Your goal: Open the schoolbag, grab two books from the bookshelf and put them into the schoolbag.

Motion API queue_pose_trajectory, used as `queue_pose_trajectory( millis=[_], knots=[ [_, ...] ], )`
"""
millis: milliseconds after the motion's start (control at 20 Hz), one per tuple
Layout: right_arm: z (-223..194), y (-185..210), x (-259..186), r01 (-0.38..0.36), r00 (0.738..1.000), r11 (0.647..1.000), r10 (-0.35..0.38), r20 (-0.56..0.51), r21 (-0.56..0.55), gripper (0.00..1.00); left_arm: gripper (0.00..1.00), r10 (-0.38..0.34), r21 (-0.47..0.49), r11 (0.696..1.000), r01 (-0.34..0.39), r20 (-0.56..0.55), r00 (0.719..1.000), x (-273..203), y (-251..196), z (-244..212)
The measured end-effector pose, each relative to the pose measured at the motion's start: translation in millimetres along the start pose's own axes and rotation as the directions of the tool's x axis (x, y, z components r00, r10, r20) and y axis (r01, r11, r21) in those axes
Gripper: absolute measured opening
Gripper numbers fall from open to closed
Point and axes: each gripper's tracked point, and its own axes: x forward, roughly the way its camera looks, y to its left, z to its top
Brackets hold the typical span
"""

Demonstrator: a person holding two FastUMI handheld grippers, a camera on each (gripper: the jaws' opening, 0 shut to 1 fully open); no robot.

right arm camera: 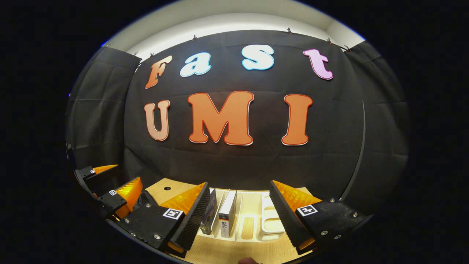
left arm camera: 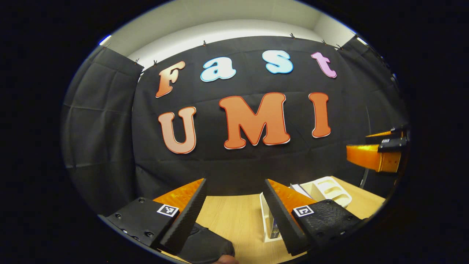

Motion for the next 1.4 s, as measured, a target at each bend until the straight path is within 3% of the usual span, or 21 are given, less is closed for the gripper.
queue_pose_trajectory(
  millis=[300, 650, 850, 1200, 1400],
  knots=[
    [-19.0, -6.4, 15.4, -0.003, 0.999, 1.0, 0.003, -0.039, -0.014, 0.97, 0.98, 0.038, 0.169, 0.985, -0.022, -0.092, 0.995, -6.0, 14.3, -54.9],
    [-39.1, -13.0, 26.6, 0.002, 0.997, 1.0, -0.003, -0.074, -0.026, 0.97, 0.98, 0.066, 0.352, 0.936, 0.0, -0.176, 0.982, -14.6, 26.3, -115.3],
    [-47.1, -16.9, 31.0, -0.001, 0.996, 0.999, -0.002, -0.088, -0.035, 0.97, 0.98, 0.08, 0.437, 0.899, 0.033, -0.238, 0.968, -18.7, 27.6, -158.5],
    [-62.1, -21.6, 35.9, -0.011, 0.993, 0.999, 0.006, -0.121, -0.045, 0.97, 0.97, 0.141, 0.585, 0.804, 0.101, -0.353, 0.925, -25.5, 36.8, -243.5],
    [-66.5, -32.4, 35.1, 0.004, 0.992, 0.999, -0.011, -0.127, -0.052, 0.97, 0.98, 0.156, 0.616, 0.775, 0.144, -0.406, 0.9, -33.9, 38.1, -281.9]
  ],
)
